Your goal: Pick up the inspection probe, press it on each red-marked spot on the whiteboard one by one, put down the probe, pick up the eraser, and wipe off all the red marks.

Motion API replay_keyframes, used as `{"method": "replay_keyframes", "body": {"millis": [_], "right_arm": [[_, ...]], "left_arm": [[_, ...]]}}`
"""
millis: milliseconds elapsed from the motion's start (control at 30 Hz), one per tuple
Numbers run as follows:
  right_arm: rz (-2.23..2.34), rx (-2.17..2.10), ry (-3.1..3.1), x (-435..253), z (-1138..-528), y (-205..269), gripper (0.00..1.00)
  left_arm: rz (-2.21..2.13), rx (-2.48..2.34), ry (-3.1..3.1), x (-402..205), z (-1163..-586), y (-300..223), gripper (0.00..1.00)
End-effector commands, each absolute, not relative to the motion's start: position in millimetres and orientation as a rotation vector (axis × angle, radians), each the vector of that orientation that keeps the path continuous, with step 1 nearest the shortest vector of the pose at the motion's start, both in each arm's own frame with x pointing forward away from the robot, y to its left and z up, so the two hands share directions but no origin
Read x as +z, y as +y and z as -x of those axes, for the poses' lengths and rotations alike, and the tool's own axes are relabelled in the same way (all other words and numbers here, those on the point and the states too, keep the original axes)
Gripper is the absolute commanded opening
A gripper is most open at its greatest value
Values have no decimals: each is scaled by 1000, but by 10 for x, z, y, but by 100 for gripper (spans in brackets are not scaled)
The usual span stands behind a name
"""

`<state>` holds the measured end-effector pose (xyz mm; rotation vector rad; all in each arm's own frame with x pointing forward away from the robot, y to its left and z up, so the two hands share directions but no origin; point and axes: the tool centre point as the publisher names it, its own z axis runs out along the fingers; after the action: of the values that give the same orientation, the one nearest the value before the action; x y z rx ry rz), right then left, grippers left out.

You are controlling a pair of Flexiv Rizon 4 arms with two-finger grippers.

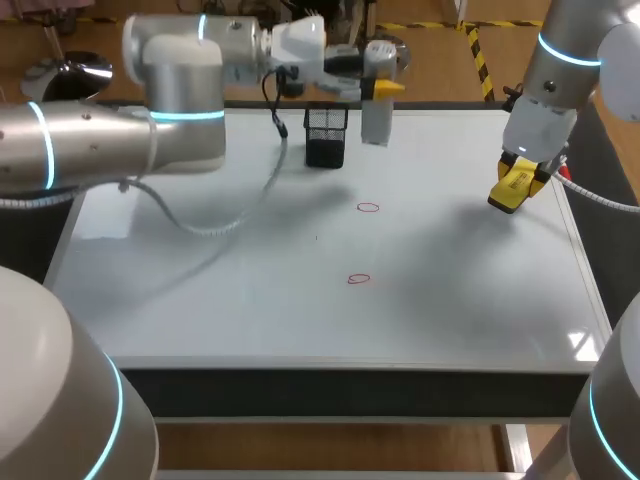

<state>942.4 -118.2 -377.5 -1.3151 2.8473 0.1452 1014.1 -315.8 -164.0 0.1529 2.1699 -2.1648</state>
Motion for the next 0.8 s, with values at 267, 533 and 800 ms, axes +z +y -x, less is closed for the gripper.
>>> {"method": "replay_keyframes", "body": {"millis": [267, 533, 800], "right_arm": [[1319, 140, 2849, -3770, -9430, -1186, 0], [1319, 140, 2849, -3770, -9430, -1186, 0], [1319, 140, 2849, -3770, -9430, -1186, 0]], "left_arm": [[-195, -2158, 2216, -1188, -10763, -3268, 0], [-180, -2176, 2248, -1113, -11026, -3324, 0], [-167, -2183, 2264, -1165, -11125, -3347, 0]]}}
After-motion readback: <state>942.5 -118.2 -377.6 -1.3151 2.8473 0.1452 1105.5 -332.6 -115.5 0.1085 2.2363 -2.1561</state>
